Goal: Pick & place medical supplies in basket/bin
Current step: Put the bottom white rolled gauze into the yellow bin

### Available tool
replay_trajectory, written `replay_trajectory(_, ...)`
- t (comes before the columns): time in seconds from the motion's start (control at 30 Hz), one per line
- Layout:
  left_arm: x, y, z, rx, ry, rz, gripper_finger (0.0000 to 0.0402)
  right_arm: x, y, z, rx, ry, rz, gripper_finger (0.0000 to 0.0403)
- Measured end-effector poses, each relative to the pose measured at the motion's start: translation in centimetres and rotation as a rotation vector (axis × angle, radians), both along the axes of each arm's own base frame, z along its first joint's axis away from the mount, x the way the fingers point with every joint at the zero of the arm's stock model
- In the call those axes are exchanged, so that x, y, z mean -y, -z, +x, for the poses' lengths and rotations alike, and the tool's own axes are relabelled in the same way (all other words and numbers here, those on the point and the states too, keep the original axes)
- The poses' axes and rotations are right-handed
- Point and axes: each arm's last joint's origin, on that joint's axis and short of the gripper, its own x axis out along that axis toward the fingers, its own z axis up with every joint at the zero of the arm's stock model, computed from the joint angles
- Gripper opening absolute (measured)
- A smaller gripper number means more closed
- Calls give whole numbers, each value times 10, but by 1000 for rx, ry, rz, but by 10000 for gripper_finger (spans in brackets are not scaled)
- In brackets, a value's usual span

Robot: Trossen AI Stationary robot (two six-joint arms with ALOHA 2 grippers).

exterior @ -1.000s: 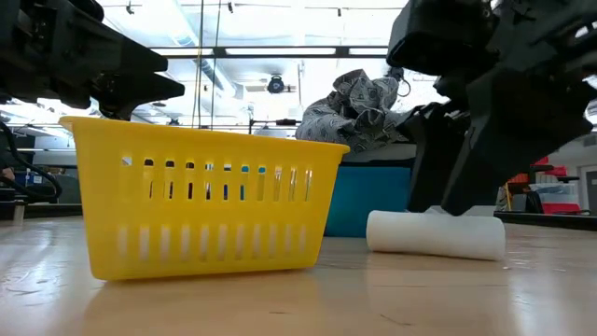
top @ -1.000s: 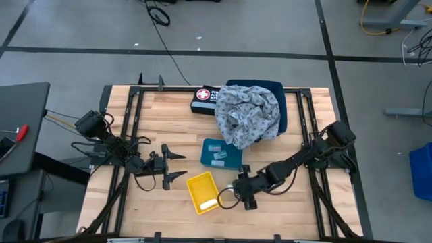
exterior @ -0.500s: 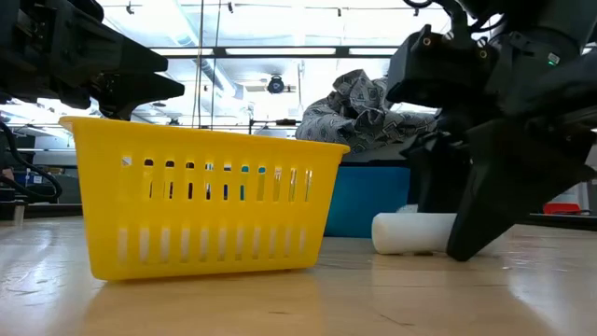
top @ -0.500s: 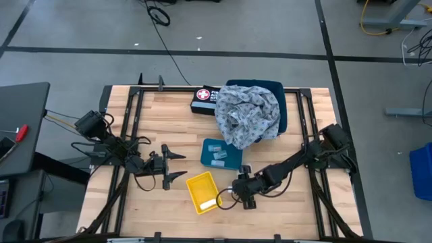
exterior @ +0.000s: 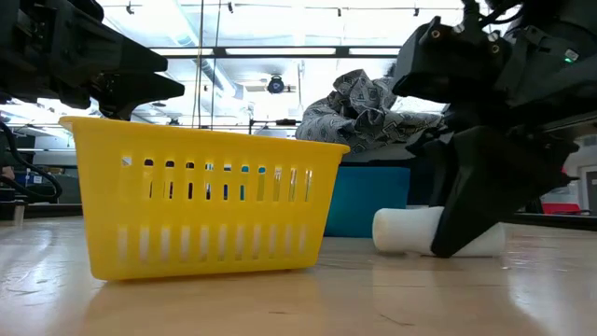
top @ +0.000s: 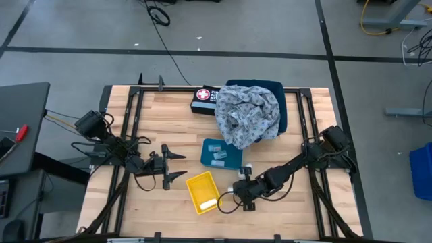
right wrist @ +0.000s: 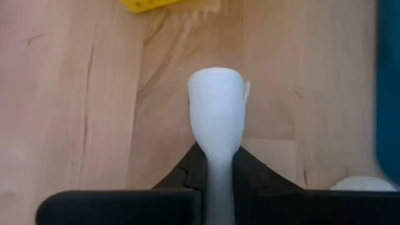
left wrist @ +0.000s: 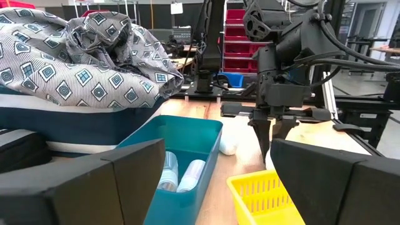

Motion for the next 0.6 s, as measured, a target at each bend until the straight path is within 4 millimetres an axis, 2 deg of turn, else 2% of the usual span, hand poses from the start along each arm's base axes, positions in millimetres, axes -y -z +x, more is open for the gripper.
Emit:
replay_trajectory(0.17, 0, 0, 0, 0, 0, 0, 293, -6, -1, -2, 34, -19, -17, 33)
replay_trajectory(0.4, 0, 0, 0, -2, 0, -1, 293, -22, -11, -1, 176, -73, -34, 33)
replay_trajectory(0.6, 0, 1, 0, -7, 1, -3, 293, -32, -27, -2, 293, -114, -45, 33)
